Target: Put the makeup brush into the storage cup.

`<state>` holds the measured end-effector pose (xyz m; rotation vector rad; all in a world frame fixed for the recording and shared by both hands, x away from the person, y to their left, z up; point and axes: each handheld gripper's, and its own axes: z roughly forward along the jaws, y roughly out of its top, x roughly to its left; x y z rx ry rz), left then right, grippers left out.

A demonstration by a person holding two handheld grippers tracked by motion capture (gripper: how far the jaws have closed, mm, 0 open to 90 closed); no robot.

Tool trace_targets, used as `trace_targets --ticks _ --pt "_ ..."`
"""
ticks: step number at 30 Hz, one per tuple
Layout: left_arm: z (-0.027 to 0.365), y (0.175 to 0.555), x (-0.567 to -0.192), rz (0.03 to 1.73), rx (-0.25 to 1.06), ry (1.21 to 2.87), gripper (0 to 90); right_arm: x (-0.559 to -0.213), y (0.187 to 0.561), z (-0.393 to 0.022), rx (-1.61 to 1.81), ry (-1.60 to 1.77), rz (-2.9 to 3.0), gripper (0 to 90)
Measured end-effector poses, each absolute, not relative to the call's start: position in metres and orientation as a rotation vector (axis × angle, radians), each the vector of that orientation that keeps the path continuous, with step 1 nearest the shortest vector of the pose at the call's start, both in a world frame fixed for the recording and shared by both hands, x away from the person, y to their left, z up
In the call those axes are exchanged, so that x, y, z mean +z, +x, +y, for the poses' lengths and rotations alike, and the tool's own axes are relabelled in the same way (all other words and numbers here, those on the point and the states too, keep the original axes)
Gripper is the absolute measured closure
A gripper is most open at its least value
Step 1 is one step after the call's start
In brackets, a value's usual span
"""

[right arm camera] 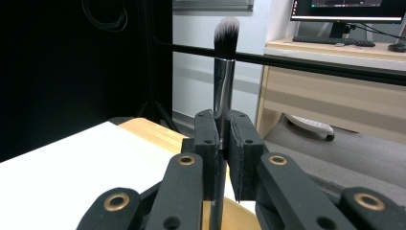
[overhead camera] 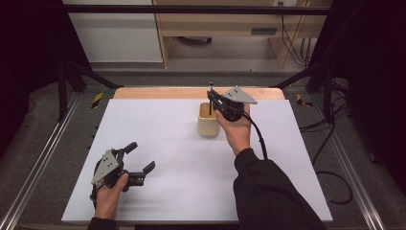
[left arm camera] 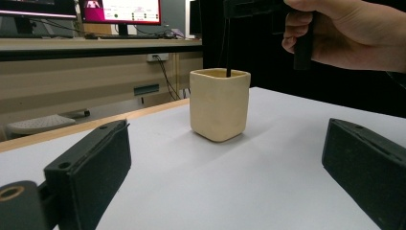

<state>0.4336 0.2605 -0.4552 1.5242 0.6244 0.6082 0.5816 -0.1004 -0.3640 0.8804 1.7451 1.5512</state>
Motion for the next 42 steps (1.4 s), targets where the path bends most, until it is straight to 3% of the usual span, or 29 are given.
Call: trace_targets --ticks 39,40,42 --pt "0.259 0.433 -0.455 0.623 0.611 1.537 2.7 -0.391 0.58 -0.104 1.508 0.92 1.8 83.2" --pt "0.259 0.433 -0.455 0.624 0.612 1.537 2.7 -0.392 0.579 -0.104 1.499 0.916 1.798 80.1" --pt "0.26 0.434 -0.455 0.624 0.613 1.535 2.7 -0.392 0.578 -0.104 1.481 0.919 1.796 61.5"
